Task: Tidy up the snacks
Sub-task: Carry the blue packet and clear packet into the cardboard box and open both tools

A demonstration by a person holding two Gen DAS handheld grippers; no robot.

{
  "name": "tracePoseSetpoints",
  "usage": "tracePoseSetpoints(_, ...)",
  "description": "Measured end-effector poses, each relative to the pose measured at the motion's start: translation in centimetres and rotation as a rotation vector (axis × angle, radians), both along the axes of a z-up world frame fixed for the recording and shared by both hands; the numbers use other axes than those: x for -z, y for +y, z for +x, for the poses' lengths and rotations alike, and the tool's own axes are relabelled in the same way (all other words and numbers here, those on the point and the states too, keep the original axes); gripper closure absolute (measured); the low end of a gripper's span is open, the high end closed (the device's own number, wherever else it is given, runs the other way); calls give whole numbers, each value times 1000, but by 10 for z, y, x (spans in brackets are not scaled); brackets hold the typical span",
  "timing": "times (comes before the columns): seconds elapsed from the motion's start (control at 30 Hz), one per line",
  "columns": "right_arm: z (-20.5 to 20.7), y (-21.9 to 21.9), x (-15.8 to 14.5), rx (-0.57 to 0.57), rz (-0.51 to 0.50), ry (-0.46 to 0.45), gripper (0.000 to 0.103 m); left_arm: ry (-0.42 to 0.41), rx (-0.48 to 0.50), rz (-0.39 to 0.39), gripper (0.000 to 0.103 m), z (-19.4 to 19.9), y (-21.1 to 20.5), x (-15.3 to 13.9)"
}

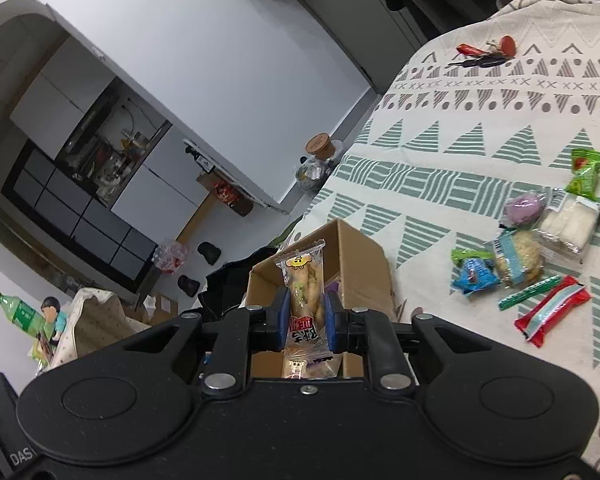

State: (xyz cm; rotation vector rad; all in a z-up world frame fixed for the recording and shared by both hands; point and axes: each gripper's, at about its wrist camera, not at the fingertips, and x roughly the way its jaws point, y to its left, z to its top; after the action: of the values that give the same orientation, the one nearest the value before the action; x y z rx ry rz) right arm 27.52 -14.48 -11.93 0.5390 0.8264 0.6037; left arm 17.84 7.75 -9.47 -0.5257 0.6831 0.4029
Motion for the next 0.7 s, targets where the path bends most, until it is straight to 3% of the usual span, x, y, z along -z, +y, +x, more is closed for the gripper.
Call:
tracePoseSetpoints(0.3, 0, 25, 10, -45, -43, 24, 84, 26, 15, -53, 69, 6, 13, 19)
tracePoseSetpoints(0.47, 1, 30, 14, -61, -38, 54, 70, 31, 18, -72, 69, 8, 18, 22)
tracePoseSetpoints(0.7, 3, 14, 17, 1, -60, 83, 53, 29, 71, -100, 69, 16, 9, 25)
